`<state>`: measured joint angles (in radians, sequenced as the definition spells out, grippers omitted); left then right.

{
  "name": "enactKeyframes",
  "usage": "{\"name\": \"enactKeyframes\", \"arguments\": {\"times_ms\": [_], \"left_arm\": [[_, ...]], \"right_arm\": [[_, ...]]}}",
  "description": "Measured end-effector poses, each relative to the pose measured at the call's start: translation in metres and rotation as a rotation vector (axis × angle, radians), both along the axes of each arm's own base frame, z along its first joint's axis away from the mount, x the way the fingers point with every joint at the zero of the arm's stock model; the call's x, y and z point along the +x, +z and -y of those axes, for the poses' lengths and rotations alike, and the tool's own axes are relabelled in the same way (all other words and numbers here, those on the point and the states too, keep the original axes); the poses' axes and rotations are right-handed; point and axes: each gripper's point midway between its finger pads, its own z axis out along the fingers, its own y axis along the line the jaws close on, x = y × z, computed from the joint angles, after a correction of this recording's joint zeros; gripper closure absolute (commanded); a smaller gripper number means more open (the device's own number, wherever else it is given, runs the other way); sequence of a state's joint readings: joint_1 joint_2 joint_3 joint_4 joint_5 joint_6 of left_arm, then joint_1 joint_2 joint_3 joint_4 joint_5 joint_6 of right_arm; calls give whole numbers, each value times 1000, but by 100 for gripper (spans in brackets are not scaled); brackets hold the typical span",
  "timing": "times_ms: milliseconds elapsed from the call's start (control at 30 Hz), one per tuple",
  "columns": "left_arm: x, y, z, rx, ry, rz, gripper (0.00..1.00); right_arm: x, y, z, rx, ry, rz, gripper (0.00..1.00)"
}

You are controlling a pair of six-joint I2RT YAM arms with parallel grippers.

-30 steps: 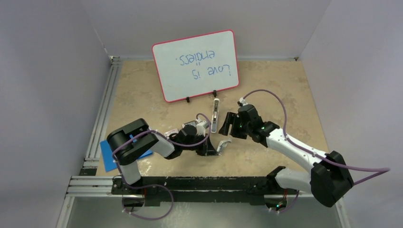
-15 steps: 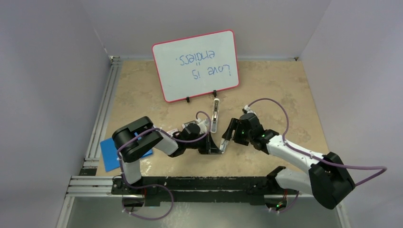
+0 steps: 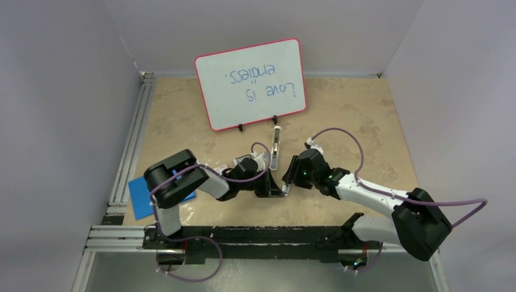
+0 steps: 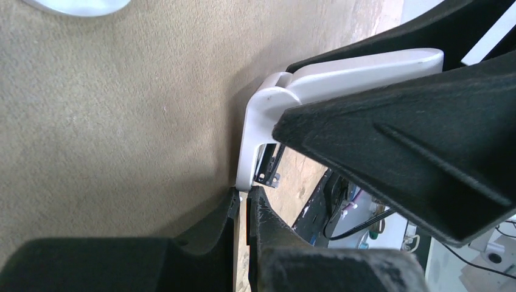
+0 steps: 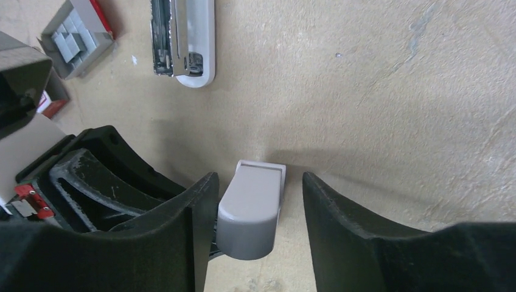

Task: Load the staples into the stapler

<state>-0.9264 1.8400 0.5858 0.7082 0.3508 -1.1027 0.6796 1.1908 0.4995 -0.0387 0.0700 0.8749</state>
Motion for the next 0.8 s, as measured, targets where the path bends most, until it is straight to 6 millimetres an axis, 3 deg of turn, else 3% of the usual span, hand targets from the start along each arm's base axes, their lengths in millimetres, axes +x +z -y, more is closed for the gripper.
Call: {"name": "enactKeyframes", "arguments": {"times_ms": [233,333,567,800], "left_arm": [[0,0,0,5,9,0,100],[0,0,0,8,11,2,90],[2,7,-10,38,46,25,62],[1,17,-40,112,120,61,51]], "right_arm": [[-7,-10,-5,-41,-18,-8,68],[-5,-11,-6,-56,-30,-8,74],[0,-5,-2,-114,-53,-8,76],[26,11,-2,-179,-51,40,74]]}}
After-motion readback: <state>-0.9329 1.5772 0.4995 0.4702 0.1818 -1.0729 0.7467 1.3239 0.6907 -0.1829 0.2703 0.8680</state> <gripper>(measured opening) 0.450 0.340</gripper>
